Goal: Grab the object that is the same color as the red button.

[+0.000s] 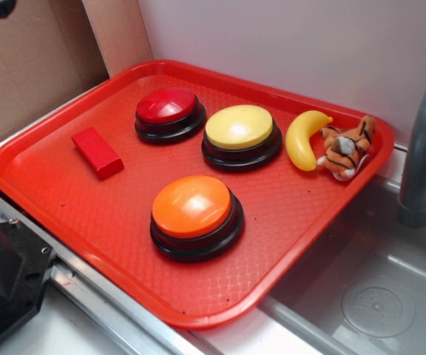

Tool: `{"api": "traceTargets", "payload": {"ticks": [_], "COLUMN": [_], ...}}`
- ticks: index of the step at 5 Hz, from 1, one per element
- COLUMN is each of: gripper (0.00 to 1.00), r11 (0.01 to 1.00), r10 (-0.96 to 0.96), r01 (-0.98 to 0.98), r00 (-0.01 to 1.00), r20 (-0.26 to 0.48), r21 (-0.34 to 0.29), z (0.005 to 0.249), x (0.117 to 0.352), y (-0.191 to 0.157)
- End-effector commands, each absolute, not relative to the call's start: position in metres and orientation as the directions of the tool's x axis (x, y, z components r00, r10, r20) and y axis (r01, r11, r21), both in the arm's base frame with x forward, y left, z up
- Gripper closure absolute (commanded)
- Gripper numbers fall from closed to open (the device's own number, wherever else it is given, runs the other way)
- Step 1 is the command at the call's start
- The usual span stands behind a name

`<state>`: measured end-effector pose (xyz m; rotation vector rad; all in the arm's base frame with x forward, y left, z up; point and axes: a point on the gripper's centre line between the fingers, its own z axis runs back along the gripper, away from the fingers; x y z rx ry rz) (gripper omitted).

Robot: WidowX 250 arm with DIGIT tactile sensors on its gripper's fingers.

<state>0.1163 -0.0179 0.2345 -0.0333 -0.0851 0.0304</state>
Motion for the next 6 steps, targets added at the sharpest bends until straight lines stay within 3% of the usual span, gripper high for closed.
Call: {"api": "traceTargets", "payload": {"ticks": [1, 2, 3, 4, 5, 6], "gripper": [0.0, 0.0, 0.0, 0.0, 0.0, 0.0], "r11": [0.999, 0.976, 0.893, 0.76, 0.587, 0.455], "r10": [0.032, 0.211, 0.446, 0.65, 0.793, 0.863], "r01": [-0.029, -0.205, -0.437, -0.64, -0.803, -0.887], "r00": [0.996, 0.974, 0.889, 0.746, 0.543, 0.417], "r20": [0.084, 0.08, 0.1, 0.145, 0.276, 0.286], "r21": [-0.035, -0.077, -0.106, -0.111, -0.106, -0.083], "z": [0.235, 0.213, 0.185, 0.15, 0.118, 0.083], "x": [0.116, 0.134, 0.15, 0.161, 0.171, 0.178], "y": [-0.018, -0.005, 0.015, 0.037, 0.058, 0.072]}}
